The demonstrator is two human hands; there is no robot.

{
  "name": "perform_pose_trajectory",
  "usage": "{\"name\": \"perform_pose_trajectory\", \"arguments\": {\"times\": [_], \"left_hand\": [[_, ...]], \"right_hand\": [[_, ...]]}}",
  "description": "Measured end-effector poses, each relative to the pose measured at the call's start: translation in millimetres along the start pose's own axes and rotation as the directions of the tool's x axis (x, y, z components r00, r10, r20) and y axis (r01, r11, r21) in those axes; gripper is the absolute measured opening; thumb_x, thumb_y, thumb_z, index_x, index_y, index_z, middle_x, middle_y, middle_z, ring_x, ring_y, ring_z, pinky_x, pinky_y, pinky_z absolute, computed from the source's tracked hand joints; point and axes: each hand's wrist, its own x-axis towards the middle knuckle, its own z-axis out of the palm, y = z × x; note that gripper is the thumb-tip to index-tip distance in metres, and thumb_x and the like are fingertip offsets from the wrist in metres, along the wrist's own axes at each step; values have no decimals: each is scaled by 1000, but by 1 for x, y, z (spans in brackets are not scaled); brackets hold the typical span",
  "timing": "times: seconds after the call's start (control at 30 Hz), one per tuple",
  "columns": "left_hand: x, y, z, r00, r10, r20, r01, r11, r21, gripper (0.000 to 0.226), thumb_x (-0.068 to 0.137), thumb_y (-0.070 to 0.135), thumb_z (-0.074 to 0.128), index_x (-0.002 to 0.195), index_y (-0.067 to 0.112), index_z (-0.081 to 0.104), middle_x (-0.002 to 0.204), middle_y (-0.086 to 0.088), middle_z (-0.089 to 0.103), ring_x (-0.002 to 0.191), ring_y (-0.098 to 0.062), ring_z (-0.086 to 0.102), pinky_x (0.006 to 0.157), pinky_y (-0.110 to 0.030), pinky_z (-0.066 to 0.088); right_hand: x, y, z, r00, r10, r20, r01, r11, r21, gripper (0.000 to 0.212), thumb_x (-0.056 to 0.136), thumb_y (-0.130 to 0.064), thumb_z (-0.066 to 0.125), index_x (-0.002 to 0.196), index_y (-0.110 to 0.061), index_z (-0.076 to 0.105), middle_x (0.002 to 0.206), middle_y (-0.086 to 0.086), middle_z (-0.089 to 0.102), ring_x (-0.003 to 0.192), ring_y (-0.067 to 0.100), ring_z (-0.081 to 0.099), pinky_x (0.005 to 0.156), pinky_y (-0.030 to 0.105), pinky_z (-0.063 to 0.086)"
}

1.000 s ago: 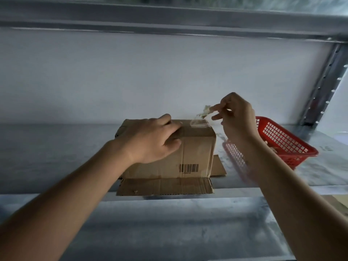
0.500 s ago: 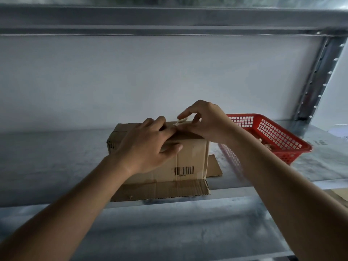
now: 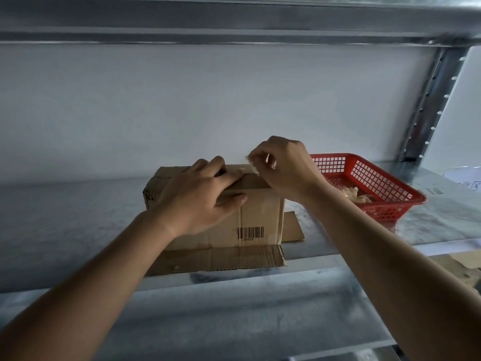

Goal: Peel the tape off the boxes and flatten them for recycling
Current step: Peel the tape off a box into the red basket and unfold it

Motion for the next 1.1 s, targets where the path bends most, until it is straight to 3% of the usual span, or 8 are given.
{"name": "perform_pose_trajectory", "arguments": {"times": [0.1, 0.2, 0.33, 0.53, 0.7, 0.83, 0.97, 1.1], "left_hand": [[2, -13, 1, 999, 32, 13, -32, 999, -9, 71, 96, 74, 28, 147, 32, 54, 122, 10, 49, 110, -14, 52, 75, -34, 48], [9, -25, 3, 999, 34, 42, -32, 998, -56, 74, 93, 75, 30, 145, 30, 56, 126, 13, 48, 107, -11, 52, 74, -33, 47], [24, -18, 5, 995, -33, 94, 46, 989, -139, 69, 86, 70, 39, 135, 26, 59, 129, 17, 51, 103, -15, 59, 84, -42, 55], [26, -6, 12, 994, -46, 104, 61, 986, -155, 57, 82, 66, 35, 116, 26, 56, 105, 11, 58, 74, -4, 53, 60, -27, 44], [21, -7, 7, 996, -27, 85, 42, 983, -176, 65, 82, 64, 34, 127, 23, 56, 120, 8, 61, 94, -12, 58, 76, -35, 51], [21, -5, 8, 995, -23, 93, 29, 998, -63, 54, 92, 72, 25, 113, 29, 49, 109, 12, 54, 83, -9, 51, 69, -34, 40], [18, 3, 9, 1000, 4, 3, -4, 999, 32, 46, 99, 75, 20, 99, 33, 37, 100, 12, 48, 79, -12, 47, 75, -35, 43], [13, 8, 11, 997, 65, -29, -62, 992, 108, 53, 104, 62, 25, 125, 23, 55, 119, 3, 62, 104, -19, 62, 96, -40, 50]], "right_hand": [[-4, 6, 4, 968, 221, -118, -186, 950, 250, 20, 95, -14, 58, 87, -24, 75, 90, -13, 72, 74, 1, 65, 64, 11, 46], [-8, 13, 1, 917, 399, 21, -356, 791, 497, 29, 93, -7, 52, 82, -25, 73, 86, -14, 74, 67, -1, 64, 58, 15, 48], [-13, 14, -10, 889, 412, 199, -449, 702, 552, 29, 97, -7, 52, 85, -16, 76, 94, 2, 77, 77, 13, 67, 62, 31, 47], [-15, 13, -29, 893, 302, 335, -444, 719, 535, 27, 101, -20, 56, 104, -15, 82, 105, 1, 79, 92, 30, 71, 84, 38, 58], [-8, 7, -33, 903, 302, 306, -383, 889, 252, 9, 93, -35, 76, 97, -32, 83, 95, -10, 79, 86, 16, 74, 84, 44, 61], [0, -12, -33, 931, 258, 258, -261, 965, -23, 34, 92, -30, 77, 126, -31, 74, 107, -9, 78, 92, 6, 72, 84, 28, 57], [3, -36, -24, 899, 349, 263, -262, 912, -317, 18, 97, -15, 69, 112, -8, 74, 113, 11, 70, 98, 30, 66, 84, 40, 57], [4, -48, -21, 878, 417, 233, -298, 859, -416, 5, 95, -11, 67, 93, -9, 63, 92, 5, 51, 80, 25, 56, 68, 34, 43]]}}
